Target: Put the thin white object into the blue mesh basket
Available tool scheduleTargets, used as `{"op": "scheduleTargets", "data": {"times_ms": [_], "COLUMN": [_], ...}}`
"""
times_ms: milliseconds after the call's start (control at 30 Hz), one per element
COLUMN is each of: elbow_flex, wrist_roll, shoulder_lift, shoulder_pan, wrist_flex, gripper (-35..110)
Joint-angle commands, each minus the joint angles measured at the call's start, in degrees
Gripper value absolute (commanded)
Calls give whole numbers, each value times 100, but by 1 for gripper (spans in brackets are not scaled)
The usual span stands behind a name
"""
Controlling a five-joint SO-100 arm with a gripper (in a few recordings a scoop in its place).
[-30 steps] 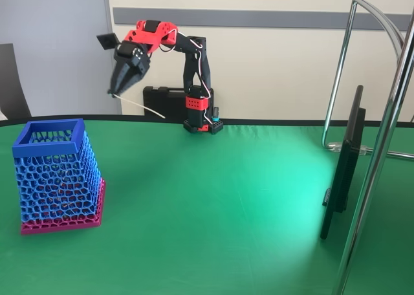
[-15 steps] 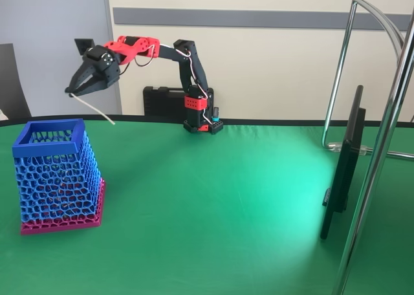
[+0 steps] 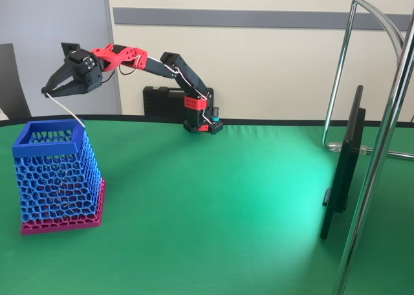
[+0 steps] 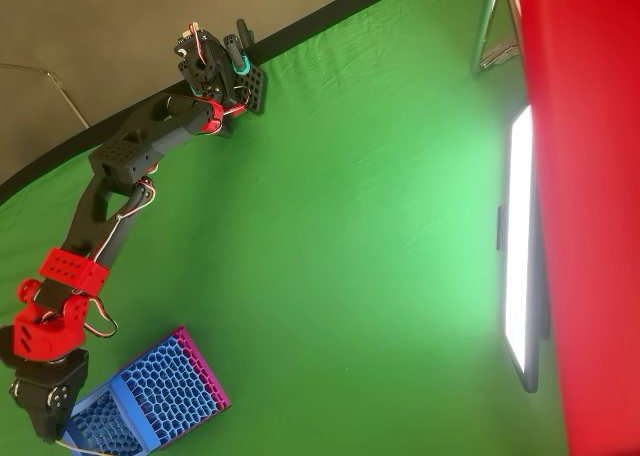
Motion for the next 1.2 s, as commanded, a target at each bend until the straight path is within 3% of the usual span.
{"op": "scheduleTargets", "data": {"times_ms": [0, 233, 367, 500, 1000, 1033, 1067, 1100, 1167], "elbow_flex": [-237, 272, 360, 501, 598, 694, 765, 835, 905], "wrist_roll": [-105, -202, 123, 185, 352, 281, 141, 123, 202], "shoulder_lift": [-70, -176, -123, -79, 70, 141, 185, 211, 264], "shoulder_pan": [-35, -123, -79, -62, -35, -44, -62, -70, -70], "wrist_flex": [-281, -721, -835, -949, -826, -826, -817, -932, -984], "gripper": [1, 4, 34, 47, 47, 40, 20, 13, 31]}}
